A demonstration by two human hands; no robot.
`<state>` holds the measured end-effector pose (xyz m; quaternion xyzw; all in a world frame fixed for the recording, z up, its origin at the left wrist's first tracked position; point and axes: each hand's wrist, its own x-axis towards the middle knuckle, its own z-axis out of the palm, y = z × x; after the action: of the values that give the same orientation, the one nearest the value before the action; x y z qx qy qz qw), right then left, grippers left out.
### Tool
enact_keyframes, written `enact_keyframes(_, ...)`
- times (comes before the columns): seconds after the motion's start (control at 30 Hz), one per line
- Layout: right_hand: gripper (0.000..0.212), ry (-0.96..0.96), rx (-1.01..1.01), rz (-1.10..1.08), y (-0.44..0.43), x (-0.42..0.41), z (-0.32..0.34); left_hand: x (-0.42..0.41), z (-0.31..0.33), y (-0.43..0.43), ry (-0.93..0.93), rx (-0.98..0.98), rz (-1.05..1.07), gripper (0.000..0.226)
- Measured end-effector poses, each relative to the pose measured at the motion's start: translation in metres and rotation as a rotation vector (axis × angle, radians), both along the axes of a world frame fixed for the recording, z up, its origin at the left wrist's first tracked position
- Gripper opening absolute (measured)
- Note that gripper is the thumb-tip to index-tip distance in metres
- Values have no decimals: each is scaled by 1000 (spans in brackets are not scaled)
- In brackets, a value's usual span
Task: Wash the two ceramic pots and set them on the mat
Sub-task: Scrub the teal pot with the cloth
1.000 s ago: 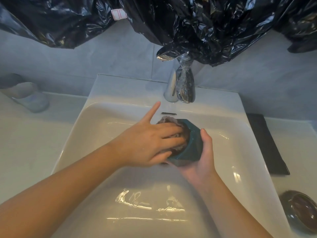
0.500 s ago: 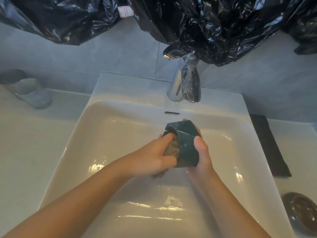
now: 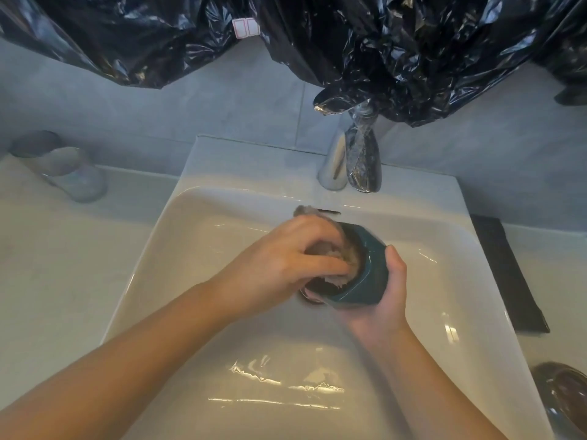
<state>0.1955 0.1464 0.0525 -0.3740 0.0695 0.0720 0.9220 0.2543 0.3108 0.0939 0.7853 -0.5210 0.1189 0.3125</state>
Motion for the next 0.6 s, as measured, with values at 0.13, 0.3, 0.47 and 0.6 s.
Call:
enact_keyframes(0.13,75,46,-23,6,-5,-2,1,10,-4,6,-140,204,-37,27)
enact_keyframes(0.3,92,113,-20,-17,-5,0,2,15,7,18,-316,484,-65,40)
enact_keyframes(0.47,85,80,-47,39,-3,-2,0,15,10,5,-429,444,-145,36)
enact_keyframes(0.6,80,59,-76,23,-4,-3,4,12,2,-3,-398,400,-63,26)
